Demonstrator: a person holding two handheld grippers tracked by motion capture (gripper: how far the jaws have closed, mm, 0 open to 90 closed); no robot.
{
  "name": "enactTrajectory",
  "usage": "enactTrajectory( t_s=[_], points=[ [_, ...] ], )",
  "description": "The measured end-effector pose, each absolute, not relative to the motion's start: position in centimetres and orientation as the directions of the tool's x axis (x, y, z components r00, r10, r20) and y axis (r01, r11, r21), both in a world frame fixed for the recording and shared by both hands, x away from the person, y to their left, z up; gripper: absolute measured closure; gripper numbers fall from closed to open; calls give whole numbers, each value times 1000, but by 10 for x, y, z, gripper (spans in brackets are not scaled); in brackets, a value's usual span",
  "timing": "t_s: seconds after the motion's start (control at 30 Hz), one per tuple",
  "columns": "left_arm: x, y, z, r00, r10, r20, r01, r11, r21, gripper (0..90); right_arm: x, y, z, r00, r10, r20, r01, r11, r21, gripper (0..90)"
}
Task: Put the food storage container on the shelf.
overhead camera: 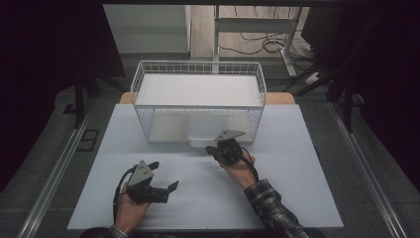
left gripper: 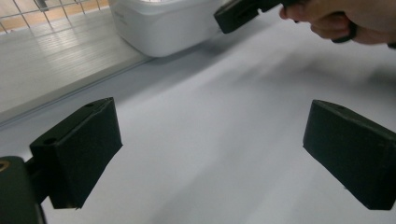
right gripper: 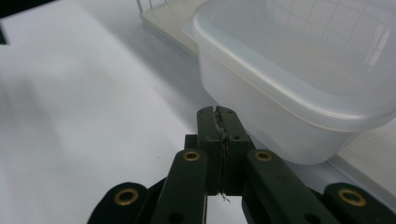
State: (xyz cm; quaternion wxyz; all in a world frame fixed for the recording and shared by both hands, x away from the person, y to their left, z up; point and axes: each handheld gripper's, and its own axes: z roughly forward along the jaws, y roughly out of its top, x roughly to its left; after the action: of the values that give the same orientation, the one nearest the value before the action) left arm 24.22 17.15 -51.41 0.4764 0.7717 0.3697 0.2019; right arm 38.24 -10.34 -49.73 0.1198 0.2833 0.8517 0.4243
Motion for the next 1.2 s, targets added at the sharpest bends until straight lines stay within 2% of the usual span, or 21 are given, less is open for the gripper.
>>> enactTrajectory(
  t_s=[0.47, 1.2],
  points=[
    [233, 163, -520, 672, 740, 26, 356, -354, 865, 37, 401, -97, -504, -792, 609, 38, 398, 469, 789, 889],
    [236, 163, -522, 671, 741, 8, 370, -344, 863, 46, 431, -89, -498, -755, 654, 51, 427, 430, 795, 889]
  ],
)
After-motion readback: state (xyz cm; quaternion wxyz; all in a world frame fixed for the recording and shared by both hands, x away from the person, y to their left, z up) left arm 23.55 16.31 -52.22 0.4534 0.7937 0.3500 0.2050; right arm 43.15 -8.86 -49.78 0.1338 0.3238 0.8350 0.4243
